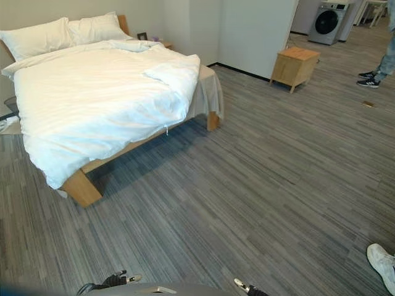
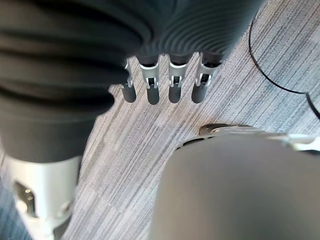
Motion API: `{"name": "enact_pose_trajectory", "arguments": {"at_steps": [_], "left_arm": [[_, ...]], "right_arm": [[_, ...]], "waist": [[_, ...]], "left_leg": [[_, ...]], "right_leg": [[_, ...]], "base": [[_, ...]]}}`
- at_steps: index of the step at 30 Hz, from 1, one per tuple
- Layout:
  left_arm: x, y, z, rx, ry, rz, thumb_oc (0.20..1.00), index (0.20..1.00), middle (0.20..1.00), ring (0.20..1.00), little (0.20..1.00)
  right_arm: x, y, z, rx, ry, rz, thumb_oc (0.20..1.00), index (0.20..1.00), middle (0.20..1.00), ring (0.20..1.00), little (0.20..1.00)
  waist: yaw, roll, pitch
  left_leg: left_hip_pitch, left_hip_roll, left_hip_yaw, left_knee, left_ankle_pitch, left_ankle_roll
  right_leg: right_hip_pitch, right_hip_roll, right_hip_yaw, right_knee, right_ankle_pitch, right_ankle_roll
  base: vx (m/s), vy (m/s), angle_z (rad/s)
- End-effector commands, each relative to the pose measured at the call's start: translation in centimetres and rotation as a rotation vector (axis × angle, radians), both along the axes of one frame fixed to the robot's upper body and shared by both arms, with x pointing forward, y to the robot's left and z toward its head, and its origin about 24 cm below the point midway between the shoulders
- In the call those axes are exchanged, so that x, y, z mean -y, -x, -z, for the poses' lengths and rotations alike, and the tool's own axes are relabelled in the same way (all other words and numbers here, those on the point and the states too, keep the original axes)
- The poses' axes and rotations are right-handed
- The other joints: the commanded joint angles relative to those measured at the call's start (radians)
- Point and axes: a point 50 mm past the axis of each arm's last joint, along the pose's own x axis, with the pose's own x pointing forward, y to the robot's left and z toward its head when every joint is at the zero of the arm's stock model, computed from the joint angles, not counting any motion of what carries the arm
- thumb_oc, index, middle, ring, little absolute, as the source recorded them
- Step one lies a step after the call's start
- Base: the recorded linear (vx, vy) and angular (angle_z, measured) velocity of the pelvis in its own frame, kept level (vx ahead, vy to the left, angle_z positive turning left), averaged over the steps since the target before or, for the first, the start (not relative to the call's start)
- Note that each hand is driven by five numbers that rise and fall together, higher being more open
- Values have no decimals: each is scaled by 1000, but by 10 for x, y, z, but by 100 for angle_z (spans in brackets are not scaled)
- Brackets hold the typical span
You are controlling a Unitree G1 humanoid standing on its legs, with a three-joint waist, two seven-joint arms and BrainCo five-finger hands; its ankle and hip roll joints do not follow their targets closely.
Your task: Making the bed.
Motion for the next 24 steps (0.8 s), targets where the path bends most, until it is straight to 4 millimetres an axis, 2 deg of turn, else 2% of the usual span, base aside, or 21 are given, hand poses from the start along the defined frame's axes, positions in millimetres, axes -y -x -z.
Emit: {"name": "enact_pose_trajectory", "arguments": {"at_steps": [1,5,6,7,8,9,10,11,14,15,16,17,18,19,20,21,22,24], "left_arm": [[11,-34,-6,94,24,1,1000,1000,1000,1000,1000],[9,-34,-6,104,39,-42,1000,1000,1000,1000,1000],[10,-42,-9,136,51,-59,1000,1000,1000,1000,1000],[11,-51,-12,170,56,-54,1000,1000,1000,1000,1000],[11,-51,-12,170,56,-54,1000,1000,1000,1000,1000],[13,-75,-22,272,57,-31,1000,1000,1000,1000,1000],[13,-74,-22,271,57,-31,1000,1000,1000,1000,1000],[12,-107,-41,420,61,-2,1000,1000,1000,1000,1000],[7,-137,-64,536,20,91,1000,1000,1000,1000,1000],[7,-137,-64,536,20,91,1000,1000,1000,1000,1000],[5,-162,-90,678,7,121,1000,1000,1000,1000,1000],[4,-168,-98,727,22,100,1000,1000,1000,1000,1000],[4,-168,-98,727,22,100,1000,1000,1000,1000,1000],[3,-180,-118,835,40,90,1000,1000,1000,1000,1000],[2,-184,-128,890,49,80,1000,1000,1000,1000,1000],[2,-184,-128,888,49,80,1000,1000,1000,1000,1000],[1,-186,-136,934,62,64,1000,1000,1000,1000,1000],[-2,-183,-135,933,63,47,1000,1000,1000,1000,1000]], "right_arm": [[-1,-10,-1,14,2,-18,1000,1000,1000,1000,1000],[1,-7,-1,11,1,30,1000,1000,1000,1000,1000],[6,-13,-2,53,-7,130,1000,1000,1000,1000,1000],[8,-24,-5,101,-9,173,1000,1000,1000,1000,1000],[8,-24,-5,101,-9,173,1000,1000,1000,1000,1000],[13,-48,-12,208,-12,214,1000,1000,1000,1000,1000],[13,-47,-12,208,-12,215,1000,1000,1000,1000,1000],[19,-85,-27,356,11,169,1000,1000,1000,1000,1000],[20,-138,-60,587,65,57,1000,1000,1000,1000,1000],[20,-138,-60,587,65,57,1000,1000,1000,1000,1000],[19,-167,-92,769,104,-6,1000,1000,1000,1000,1000],[20,-175,-103,826,128,-33,1000,1000,1000,1000,1000],[20,-175,-103,825,128,-33,1000,1000,1000,1000,1000],[20,-182,-119,910,162,-65,1000,1000,1000,1000,1000],[18,-184,-127,950,177,-83,1000,1000,1000,1000,1000],[18,-183,-127,949,177,-83,1000,1000,1000,1000,1000],[15,-184,-132,976,187,-110,1000,1000,1000,1000,1000],[13,-181,-131,972,191,-123,1000,1000,1000,1000,1000]], "waist": [[-6,-46,27],[-9,-44,26],[-13,-41,24],[-19,-38,22],[-19,-38,22],[-26,-34,19],[-25,-34,20],[-30,-32,18],[-44,-26,16],[-43,-26,16],[-53,-22,16],[-55,-20,16],[-55,-20,16],[-57,-16,17],[-57,-16,16],[-57,-16,17],[-57,-17,17],[-55,-16,20]], "left_leg": [[49,7,-57,-80,21,-49],[52,6,-54,-80,18,-50],[54,6,-51,-80,16,-51],[56,7,-47,-80,15,-52],[56,7,-47,-80,15,-52],[56,6,-43,-80,14,-53],[59,7,-42,-80,13,-53],[58,8,-35,-80,14,-54],[58,9,-23,-80,15,-56],[59,9,-23,-80,15,-56],[59,9,-15,-80,13,-55],[58,9,-14,-80,13,-54],[59,9,-13,-80,13,-54],[59,9,-12,-80,12,-53],[53,8,-12,-80,18,-51],[60,9,-12,-80,10,-52],[54,7,-11,-80,17,-51],[63,8,-11,-80,7,-50]], "right_leg": [[138,-71,-5,-271,214,122],[141,-73,-4,-273,215,123],[141,-73,-2,-274,214,124],[142,-73,3,-274,214,125],[142,-73,3,-274,214,125],[141,-73,6,-275,216,126],[142,-72,7,-274,215,126],[139,-72,11,-276,218,129],[133,-73,23,-272,221,133],[134,-73,23,-272,221,133],[128,-74,29,-269,222,136],[126,-74,31,-268,222,137],[126,-74,31,-268,222,137],[124,-75,32,-267,222,137],[116,-76,33,-263,227,137],[124,-75,33,-265,222,137],[117,-77,33,-263,227,137],[126,-76,34,-266,221,138]], "base": [[0,0,0],[0,0,0],[0,0,0],[0,0,0],[0,0,0],[0,0,0],[5,10,-6],[-3,3,-6],[-11,9,-11],[-15,19,-25],[-13,18,-21],[-13,18,-16],[1,22,-8],[-17,21,-13],[7,19,-14],[-11,15,-11],[47,13,-1],[27,6,1]]}}
